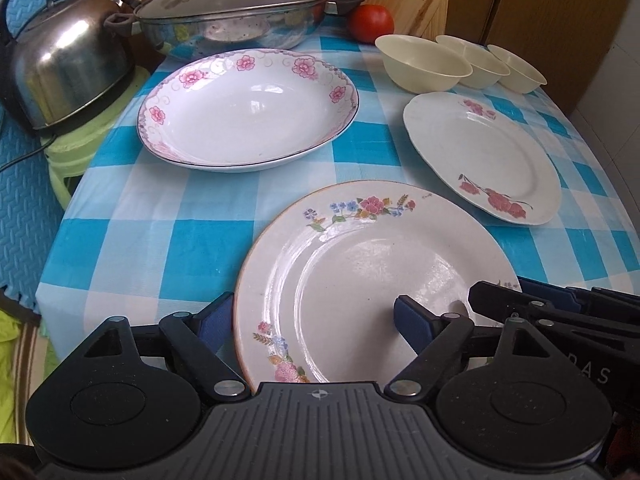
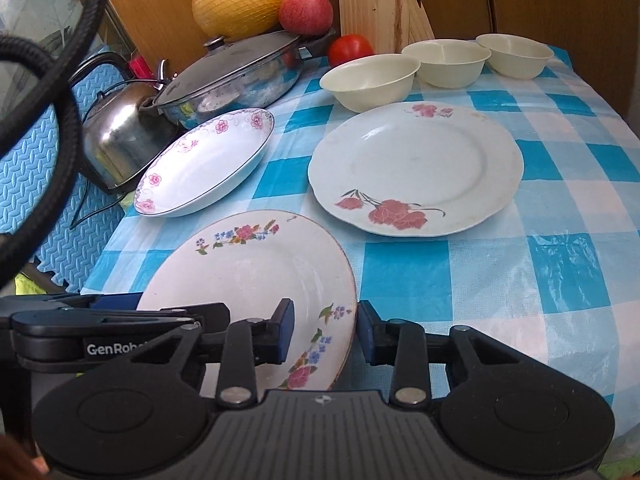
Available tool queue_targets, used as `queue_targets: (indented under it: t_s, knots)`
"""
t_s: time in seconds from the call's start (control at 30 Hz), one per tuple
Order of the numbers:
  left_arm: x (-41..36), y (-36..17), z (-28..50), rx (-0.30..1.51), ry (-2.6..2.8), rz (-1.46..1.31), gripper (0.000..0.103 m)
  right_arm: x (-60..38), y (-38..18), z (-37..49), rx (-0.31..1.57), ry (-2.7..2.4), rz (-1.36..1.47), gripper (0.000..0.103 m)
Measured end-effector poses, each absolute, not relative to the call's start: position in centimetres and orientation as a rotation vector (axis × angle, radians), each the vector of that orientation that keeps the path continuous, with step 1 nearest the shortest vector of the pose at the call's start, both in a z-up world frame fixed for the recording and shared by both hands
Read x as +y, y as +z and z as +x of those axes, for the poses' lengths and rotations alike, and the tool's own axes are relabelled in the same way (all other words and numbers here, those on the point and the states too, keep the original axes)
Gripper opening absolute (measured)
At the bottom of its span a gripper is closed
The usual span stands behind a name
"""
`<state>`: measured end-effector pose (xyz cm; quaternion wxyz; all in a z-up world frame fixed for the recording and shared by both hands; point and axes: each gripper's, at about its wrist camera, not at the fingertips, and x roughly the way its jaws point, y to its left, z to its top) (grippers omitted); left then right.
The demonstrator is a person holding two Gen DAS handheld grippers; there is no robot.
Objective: Organize plates and bowls
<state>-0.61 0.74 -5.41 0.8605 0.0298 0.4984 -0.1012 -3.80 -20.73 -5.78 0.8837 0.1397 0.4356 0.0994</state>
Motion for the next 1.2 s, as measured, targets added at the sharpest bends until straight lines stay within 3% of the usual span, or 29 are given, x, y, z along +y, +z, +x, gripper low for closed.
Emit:
queue_targets:
  t_s: [0.7,1.2]
  knots:
    - [0.4,-4.7,0.7,1.011,-0.150,0.075,0.079,-20.8,-5.2,-2.3,0.918,0.213,0.258,0.029]
    - [-4.2,0.0,4.6,0.855,-0.306,0.093,0.096,-27.9,-3.4,0.0,0.832,0.003,0.359,0.029]
